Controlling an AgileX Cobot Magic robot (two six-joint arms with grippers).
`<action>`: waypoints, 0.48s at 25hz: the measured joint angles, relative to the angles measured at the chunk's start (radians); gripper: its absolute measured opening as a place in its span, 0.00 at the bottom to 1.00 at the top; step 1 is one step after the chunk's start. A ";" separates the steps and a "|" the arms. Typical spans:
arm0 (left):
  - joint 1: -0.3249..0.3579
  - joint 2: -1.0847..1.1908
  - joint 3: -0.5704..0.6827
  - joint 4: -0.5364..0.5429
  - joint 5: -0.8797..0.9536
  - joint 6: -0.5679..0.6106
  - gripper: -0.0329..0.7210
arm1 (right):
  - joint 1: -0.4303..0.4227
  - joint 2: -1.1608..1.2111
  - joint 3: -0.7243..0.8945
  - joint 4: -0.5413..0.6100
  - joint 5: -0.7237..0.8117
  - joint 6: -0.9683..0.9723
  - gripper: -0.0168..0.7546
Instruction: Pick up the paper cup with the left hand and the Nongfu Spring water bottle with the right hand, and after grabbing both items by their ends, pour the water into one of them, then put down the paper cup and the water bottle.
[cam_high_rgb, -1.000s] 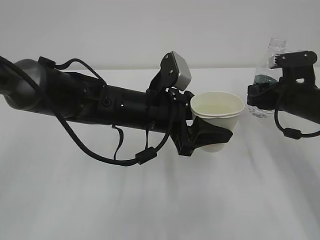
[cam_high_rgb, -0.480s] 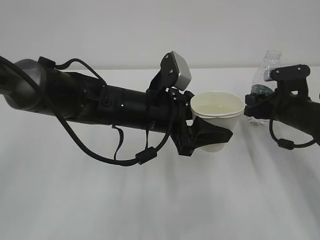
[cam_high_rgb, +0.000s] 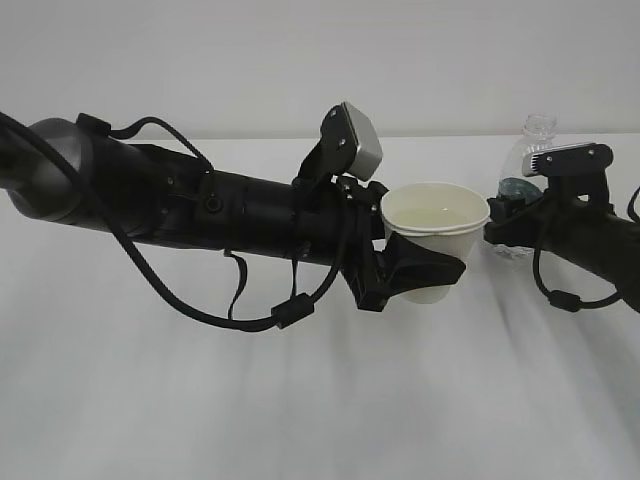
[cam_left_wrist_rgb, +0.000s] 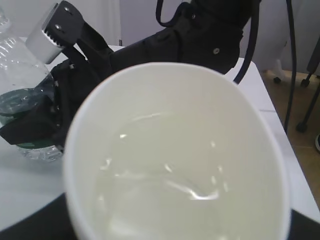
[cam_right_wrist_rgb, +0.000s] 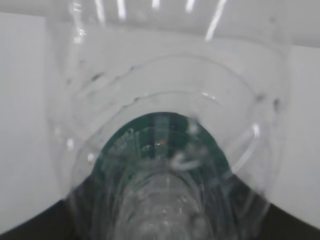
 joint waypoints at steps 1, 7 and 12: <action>0.000 0.000 0.000 -0.001 0.000 0.000 0.62 | 0.000 0.004 0.000 0.000 -0.004 -0.002 0.51; 0.000 0.000 0.000 -0.001 0.000 0.000 0.62 | 0.000 0.035 0.000 -0.004 -0.077 -0.004 0.51; 0.000 0.000 0.000 -0.001 0.000 0.000 0.62 | 0.000 0.050 0.000 -0.036 -0.120 -0.005 0.64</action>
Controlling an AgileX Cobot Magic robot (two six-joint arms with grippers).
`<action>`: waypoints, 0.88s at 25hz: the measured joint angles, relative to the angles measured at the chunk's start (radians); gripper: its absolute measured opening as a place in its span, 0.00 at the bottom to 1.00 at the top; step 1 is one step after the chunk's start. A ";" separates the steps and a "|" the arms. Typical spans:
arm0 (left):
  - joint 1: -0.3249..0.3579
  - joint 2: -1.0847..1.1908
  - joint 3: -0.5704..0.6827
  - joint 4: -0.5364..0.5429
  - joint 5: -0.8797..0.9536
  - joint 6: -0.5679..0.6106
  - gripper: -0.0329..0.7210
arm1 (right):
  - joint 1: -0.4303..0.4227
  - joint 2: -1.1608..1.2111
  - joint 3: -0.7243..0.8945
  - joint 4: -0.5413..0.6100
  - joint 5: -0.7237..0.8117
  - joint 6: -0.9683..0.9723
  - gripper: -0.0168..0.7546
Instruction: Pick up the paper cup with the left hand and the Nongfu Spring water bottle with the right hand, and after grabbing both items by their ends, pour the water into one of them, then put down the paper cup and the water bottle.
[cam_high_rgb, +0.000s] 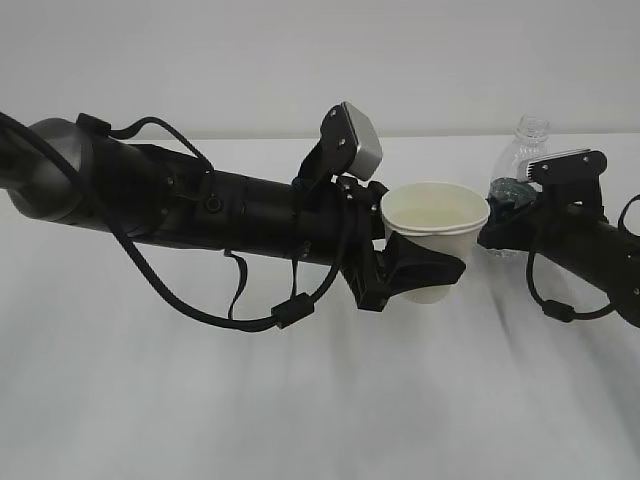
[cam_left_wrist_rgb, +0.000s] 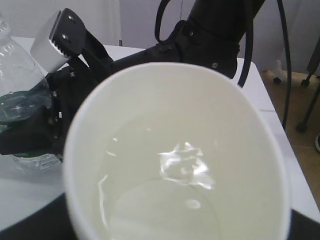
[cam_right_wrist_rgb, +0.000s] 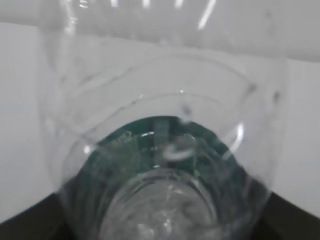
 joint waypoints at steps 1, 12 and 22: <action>0.000 0.000 0.000 0.000 0.000 0.000 0.62 | 0.000 0.001 0.000 -0.004 -0.004 0.000 0.68; 0.000 0.000 0.000 -0.002 0.000 0.000 0.62 | 0.000 -0.021 0.021 -0.005 -0.022 0.004 0.79; 0.000 0.000 0.000 -0.012 0.000 0.000 0.62 | 0.000 -0.182 0.140 0.005 -0.020 0.004 0.79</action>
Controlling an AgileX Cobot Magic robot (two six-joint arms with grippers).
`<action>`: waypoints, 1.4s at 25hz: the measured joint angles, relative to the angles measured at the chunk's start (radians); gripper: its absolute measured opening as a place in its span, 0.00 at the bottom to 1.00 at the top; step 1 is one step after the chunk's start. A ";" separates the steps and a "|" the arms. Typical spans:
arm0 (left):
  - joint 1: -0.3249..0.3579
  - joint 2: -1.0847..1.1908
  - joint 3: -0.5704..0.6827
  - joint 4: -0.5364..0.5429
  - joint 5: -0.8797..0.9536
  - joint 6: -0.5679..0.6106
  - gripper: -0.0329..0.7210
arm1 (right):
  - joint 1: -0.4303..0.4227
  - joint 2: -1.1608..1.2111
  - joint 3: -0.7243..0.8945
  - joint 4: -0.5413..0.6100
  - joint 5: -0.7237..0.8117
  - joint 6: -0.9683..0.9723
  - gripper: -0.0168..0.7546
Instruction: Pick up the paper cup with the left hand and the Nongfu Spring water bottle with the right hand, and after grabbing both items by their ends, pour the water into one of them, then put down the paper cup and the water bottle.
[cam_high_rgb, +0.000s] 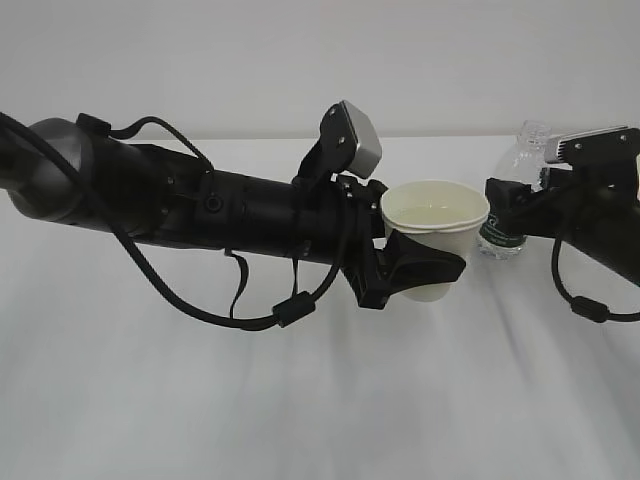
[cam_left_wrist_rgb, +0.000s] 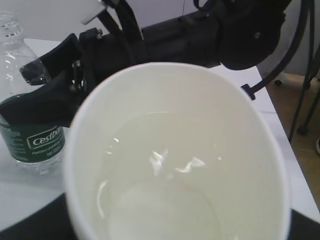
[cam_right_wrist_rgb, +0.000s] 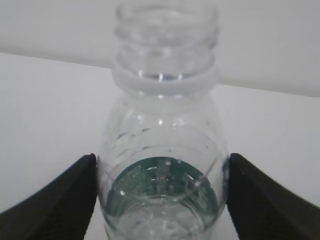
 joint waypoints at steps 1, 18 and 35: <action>0.000 0.000 0.000 0.000 0.000 0.000 0.62 | 0.000 -0.018 0.013 0.000 0.002 0.000 0.79; 0.006 0.000 0.000 -0.049 0.030 0.000 0.62 | 0.000 -0.350 0.255 0.014 0.045 0.000 0.79; 0.174 0.002 0.000 -0.101 0.075 0.022 0.62 | 0.000 -0.652 0.267 -0.016 0.331 0.024 0.79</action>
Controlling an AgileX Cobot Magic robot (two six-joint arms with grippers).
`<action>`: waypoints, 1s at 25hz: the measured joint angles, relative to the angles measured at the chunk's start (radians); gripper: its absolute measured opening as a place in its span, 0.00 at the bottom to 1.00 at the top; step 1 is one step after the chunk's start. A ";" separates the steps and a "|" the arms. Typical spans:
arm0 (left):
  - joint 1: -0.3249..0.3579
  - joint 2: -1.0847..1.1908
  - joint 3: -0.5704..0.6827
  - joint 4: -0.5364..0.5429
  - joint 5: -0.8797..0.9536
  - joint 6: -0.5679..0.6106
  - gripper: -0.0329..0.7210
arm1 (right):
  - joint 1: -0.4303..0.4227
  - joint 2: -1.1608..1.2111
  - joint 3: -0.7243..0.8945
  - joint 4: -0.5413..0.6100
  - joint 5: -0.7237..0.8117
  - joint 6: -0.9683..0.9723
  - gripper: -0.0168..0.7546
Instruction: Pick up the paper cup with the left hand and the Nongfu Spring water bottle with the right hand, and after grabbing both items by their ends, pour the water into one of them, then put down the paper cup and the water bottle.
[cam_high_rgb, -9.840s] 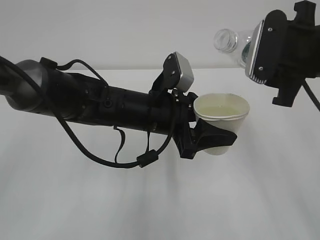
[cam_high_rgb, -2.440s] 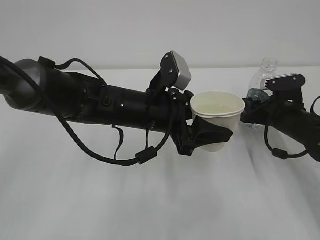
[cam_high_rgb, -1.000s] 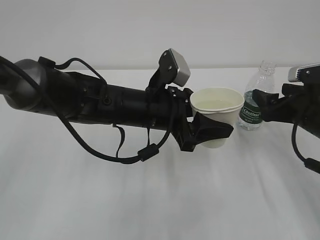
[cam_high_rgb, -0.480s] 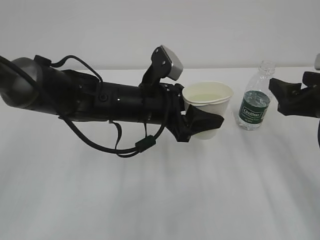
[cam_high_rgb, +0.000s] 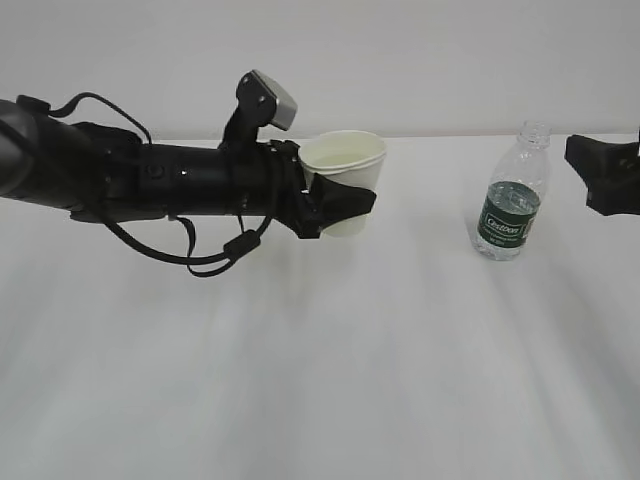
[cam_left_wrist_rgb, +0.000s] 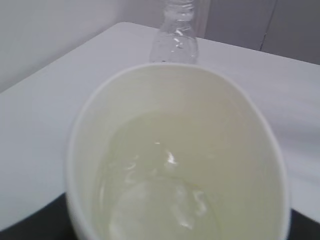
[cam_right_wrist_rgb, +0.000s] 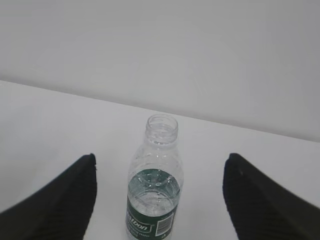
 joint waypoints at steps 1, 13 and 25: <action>0.015 0.000 0.000 -0.002 0.000 0.000 0.62 | 0.000 -0.008 0.000 -0.011 0.013 0.006 0.79; 0.172 0.000 0.000 -0.004 0.000 0.000 0.62 | 0.000 -0.098 0.002 -0.085 0.125 0.067 0.79; 0.284 0.000 0.000 -0.004 0.006 0.001 0.62 | 0.000 -0.111 0.002 -0.086 0.148 0.071 0.79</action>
